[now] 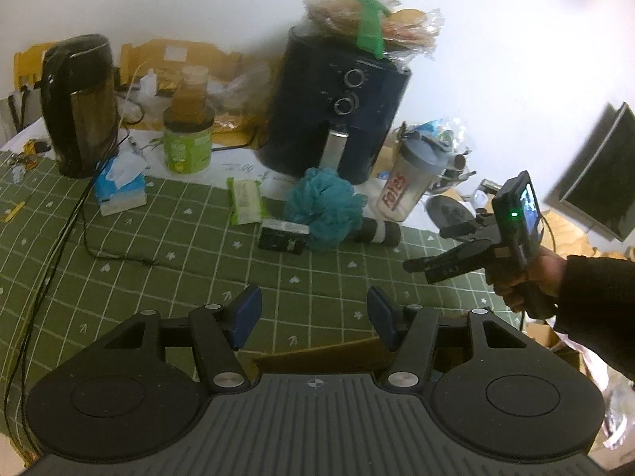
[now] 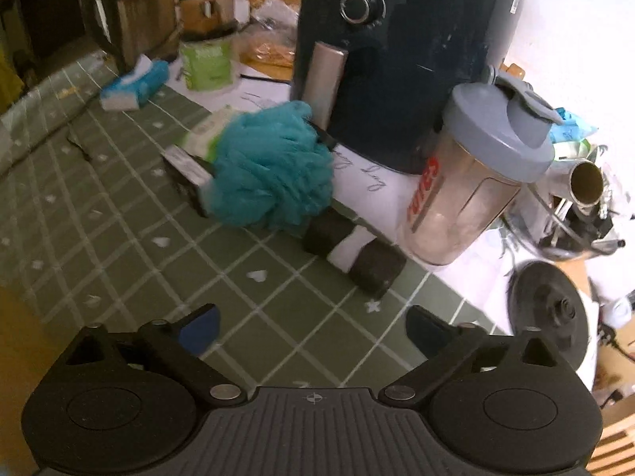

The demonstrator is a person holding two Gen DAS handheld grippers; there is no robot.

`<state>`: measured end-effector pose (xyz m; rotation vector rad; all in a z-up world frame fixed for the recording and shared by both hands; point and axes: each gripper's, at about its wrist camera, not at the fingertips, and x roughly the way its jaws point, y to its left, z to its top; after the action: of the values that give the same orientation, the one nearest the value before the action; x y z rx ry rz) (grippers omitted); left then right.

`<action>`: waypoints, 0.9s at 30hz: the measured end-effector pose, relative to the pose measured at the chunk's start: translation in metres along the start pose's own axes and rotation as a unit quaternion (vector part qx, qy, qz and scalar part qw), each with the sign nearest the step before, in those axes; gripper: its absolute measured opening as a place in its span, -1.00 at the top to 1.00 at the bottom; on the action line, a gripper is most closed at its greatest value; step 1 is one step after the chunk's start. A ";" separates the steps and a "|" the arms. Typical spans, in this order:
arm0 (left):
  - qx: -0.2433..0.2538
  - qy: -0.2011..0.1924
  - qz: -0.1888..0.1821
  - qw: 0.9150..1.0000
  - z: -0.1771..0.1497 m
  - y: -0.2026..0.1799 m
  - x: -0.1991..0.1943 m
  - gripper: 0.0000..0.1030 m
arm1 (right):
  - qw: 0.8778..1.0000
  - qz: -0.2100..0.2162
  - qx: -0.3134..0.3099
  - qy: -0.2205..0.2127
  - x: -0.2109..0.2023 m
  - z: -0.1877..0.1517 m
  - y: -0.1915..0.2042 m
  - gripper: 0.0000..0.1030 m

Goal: Organize soft objects
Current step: 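Close the right tool on the black roll with white band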

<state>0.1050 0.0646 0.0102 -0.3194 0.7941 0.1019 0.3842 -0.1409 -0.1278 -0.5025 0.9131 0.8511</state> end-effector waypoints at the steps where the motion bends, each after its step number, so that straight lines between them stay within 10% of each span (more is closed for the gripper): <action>1: -0.003 0.002 0.003 1.000 -0.001 0.002 0.000 -0.12 | 1.000 -0.007 -0.006 0.003 0.006 0.000 0.000 -0.78; 19: -0.056 0.020 0.042 0.997 -0.010 0.037 0.000 -0.12 | 0.973 -0.127 -0.194 0.017 0.098 0.016 0.019 -0.21; 27: -0.072 0.020 0.052 0.996 -0.011 0.045 -0.002 -0.12 | 0.980 -0.089 -0.176 0.022 0.116 0.034 0.006 -0.18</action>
<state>0.0873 0.1039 -0.0065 -0.4163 0.8444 0.2527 0.4338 -0.0648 -0.2074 -0.8997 0.7476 0.8434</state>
